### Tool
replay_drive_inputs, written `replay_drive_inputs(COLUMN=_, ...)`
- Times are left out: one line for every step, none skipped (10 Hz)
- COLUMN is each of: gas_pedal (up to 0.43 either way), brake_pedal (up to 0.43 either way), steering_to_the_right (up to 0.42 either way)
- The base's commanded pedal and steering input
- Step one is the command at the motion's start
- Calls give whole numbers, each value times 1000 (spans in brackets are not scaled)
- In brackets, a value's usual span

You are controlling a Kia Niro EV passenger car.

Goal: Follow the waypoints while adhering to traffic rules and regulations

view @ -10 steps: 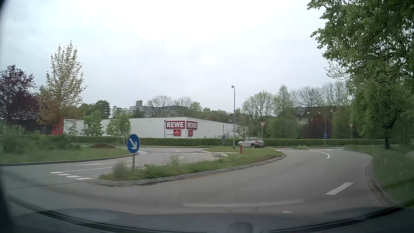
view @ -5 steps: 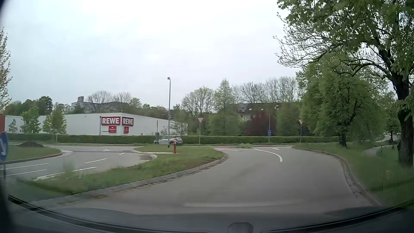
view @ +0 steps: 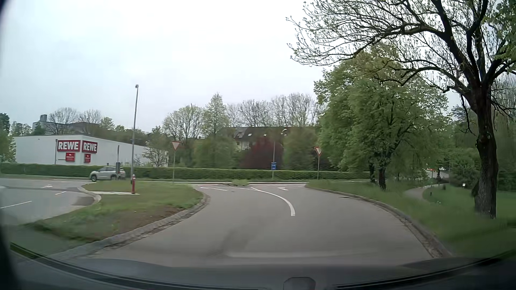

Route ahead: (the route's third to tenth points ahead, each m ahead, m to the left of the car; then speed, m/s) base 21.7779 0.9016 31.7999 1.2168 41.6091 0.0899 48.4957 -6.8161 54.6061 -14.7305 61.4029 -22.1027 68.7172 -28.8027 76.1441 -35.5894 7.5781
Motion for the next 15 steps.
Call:
replay_drive_inputs(gas_pedal=240, brake_pedal=0, steering_to_the_right=204)
replay_drive_inputs(gas_pedal=240, brake_pedal=0, steering_to_the_right=178)
replay_drive_inputs(gas_pedal=228, brake_pedal=0, steering_to_the_right=127)
replay_drive_inputs(gas_pedal=220, brake_pedal=0, steering_to_the_right=80)
replay_drive_inputs(gas_pedal=197, brake_pedal=0, steering_to_the_right=32)
replay_drive_inputs(gas_pedal=157, brake_pedal=0, steering_to_the_right=-1)
replay_drive_inputs(gas_pedal=138, brake_pedal=0, steering_to_the_right=-23)
replay_drive_inputs(gas_pedal=87, brake_pedal=0, steering_to_the_right=-45)
replay_drive_inputs(gas_pedal=39, brake_pedal=0, steering_to_the_right=-60)
replay_drive_inputs(gas_pedal=0, brake_pedal=0, steering_to_the_right=-73)
replay_drive_inputs(gas_pedal=0, brake_pedal=0, steering_to_the_right=-87)
replay_drive_inputs(gas_pedal=0, brake_pedal=0, steering_to_the_right=-94)
replay_drive_inputs(gas_pedal=0, brake_pedal=0, steering_to_the_right=-95)
replay_drive_inputs(gas_pedal=0, brake_pedal=0, steering_to_the_right=-95)
replay_drive_inputs(gas_pedal=0, brake_pedal=0, steering_to_the_right=-95)
